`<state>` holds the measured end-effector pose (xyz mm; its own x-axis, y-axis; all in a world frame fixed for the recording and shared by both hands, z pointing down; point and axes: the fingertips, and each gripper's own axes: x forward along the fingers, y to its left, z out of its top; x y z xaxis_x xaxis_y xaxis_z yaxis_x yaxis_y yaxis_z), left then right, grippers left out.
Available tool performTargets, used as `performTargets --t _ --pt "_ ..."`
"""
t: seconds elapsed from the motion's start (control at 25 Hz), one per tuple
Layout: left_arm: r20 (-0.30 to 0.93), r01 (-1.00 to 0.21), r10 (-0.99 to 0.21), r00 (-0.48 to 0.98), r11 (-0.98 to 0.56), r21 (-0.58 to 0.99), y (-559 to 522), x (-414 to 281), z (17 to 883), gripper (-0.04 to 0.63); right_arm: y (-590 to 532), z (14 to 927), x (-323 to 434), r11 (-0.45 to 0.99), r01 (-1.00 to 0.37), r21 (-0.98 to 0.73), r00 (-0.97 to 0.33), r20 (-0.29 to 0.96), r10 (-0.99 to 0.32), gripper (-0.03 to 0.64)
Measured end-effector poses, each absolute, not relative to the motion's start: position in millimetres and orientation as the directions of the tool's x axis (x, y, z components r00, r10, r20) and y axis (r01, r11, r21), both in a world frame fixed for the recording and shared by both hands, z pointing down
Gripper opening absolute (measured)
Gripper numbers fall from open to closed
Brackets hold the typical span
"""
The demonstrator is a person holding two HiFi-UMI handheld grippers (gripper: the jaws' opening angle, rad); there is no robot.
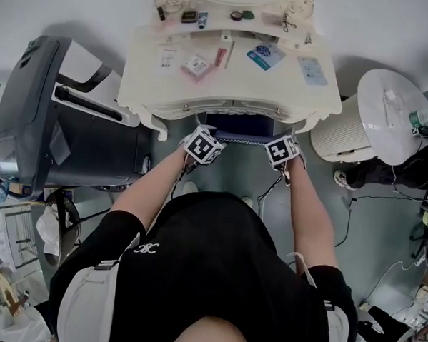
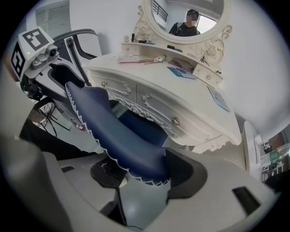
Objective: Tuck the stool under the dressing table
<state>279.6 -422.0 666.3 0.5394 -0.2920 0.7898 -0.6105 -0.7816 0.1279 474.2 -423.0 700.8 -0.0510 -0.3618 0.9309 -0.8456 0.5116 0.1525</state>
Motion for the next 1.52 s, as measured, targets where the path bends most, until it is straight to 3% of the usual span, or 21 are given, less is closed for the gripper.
performTargets --t 0.24,0.44,0.52,0.6,0.68,0.8,0.96,1.08,1.24,1.52 --pt "0.831 -0.622 -0.327 0.45 -0.782 0.029 -417 274 648 0.22 -419 697 475 0.515 -0.818 0.256 0.008 0.9 -0.436 0.243" --pt "0.737 -0.726 -0.416 0.532 -0.672 0.144 -423 271 608 0.163 -413 672 473 0.57 -0.749 0.338 0.053 0.888 -0.457 0.237" --pt "0.71 -0.776 -0.485 0.511 -0.616 0.137 -431 262 591 0.111 -407 658 464 0.586 -0.734 0.343 0.031 0.879 -0.475 0.201" --pt "0.689 -0.838 -0.567 0.451 -0.535 0.107 -439 249 575 0.015 -400 644 455 0.578 -0.752 0.318 -0.014 0.868 -0.496 0.157" --pt "0.674 -0.867 -0.602 0.428 -0.484 0.119 -442 244 562 0.008 -397 623 439 0.56 -0.788 0.254 -0.111 0.837 -0.536 0.055" --pt "0.635 -0.877 -0.643 0.429 -0.464 0.123 -443 246 538 0.008 -407 575 410 0.528 -0.837 0.141 -0.279 0.72 -0.635 0.031" --pt "0.57 -0.877 -0.701 0.429 -0.475 0.075 -444 255 502 0.008 -430 495 400 0.399 -0.917 -0.008 -0.352 0.486 -0.8 0.012" --pt "0.53 -0.874 -0.734 0.425 -0.485 0.031 -446 260 475 0.008 -441 442 404 0.329 -0.937 -0.118 -0.35 0.34 -0.873 0.009" --pt "0.494 -0.873 -0.741 0.455 -0.48 0.083 -448 266 450 0.008 -444 390 413 0.267 -0.96 -0.083 -0.278 0.189 -0.942 0.009" --pt "0.443 -0.868 -0.762 0.472 -0.489 0.085 -458 264 419 0.008 -441 353 411 0.246 -0.964 -0.096 -0.256 0.103 -0.961 0.008"
